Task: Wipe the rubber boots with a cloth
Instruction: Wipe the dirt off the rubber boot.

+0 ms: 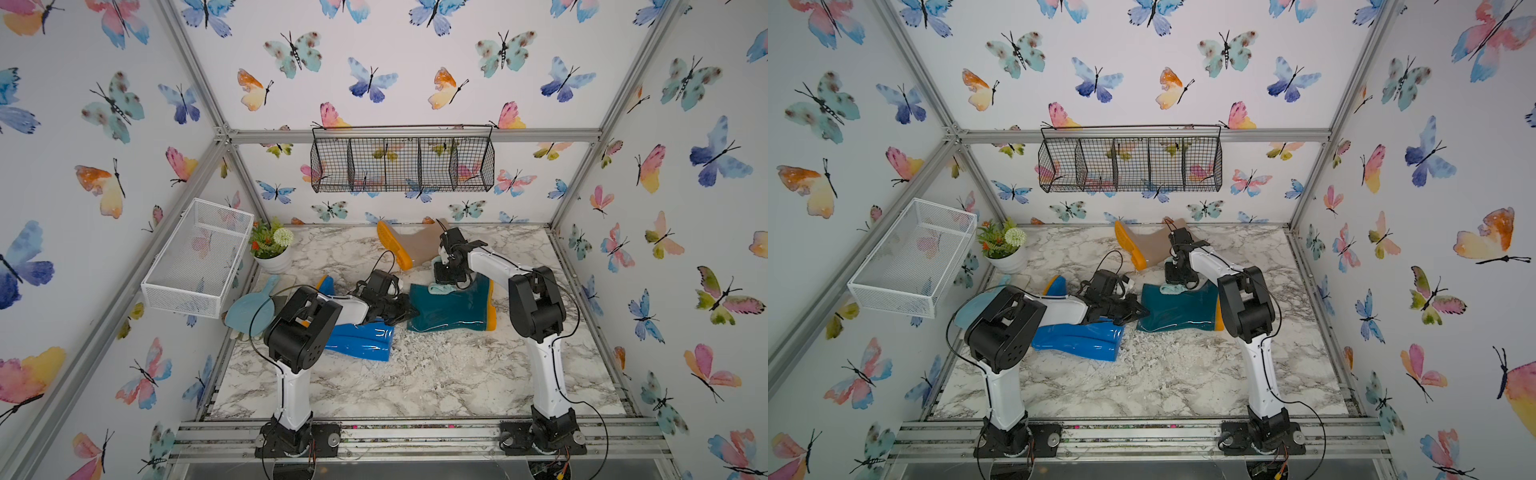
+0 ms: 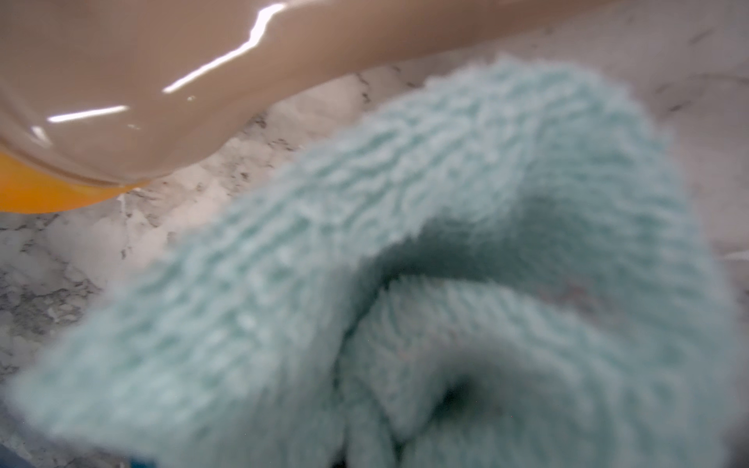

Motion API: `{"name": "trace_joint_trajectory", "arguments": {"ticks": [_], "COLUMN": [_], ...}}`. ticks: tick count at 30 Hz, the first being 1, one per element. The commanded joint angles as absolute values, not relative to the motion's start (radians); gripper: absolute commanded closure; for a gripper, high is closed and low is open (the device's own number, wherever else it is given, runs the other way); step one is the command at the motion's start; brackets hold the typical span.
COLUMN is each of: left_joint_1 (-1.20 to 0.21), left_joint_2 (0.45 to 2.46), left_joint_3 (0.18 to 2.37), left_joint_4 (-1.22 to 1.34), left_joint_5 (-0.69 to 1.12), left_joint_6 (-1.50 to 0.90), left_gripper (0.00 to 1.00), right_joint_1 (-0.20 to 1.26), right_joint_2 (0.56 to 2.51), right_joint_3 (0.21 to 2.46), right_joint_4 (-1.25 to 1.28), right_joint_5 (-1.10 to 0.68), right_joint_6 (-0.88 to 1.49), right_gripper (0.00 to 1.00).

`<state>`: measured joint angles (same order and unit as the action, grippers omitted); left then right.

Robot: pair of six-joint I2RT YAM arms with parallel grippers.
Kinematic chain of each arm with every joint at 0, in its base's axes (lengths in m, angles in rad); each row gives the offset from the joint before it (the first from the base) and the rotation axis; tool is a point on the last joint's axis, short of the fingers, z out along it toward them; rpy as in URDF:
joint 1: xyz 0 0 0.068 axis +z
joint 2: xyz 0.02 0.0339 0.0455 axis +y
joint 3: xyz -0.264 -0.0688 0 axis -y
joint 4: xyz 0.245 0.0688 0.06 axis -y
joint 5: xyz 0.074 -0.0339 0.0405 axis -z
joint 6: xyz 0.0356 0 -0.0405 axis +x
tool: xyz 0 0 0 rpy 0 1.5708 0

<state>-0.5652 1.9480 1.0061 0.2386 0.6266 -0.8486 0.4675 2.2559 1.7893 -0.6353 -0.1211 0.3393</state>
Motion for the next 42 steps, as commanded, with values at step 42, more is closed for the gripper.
{"name": "trace_joint_trajectory", "arguments": {"ticks": [42], "left_joint_1": [-0.632], "left_joint_2": [1.792], "left_joint_3": [0.914], "left_joint_4": [0.208], "left_joint_5": [0.462], "left_joint_6": [-0.853], "left_gripper": [1.0], "right_joint_1": [0.426], "right_joint_2": [2.123], "right_joint_3": [1.635], "right_joint_4": [-0.727], "right_joint_5": [-0.05], "right_joint_6": [0.332], "right_gripper": [0.98]}}
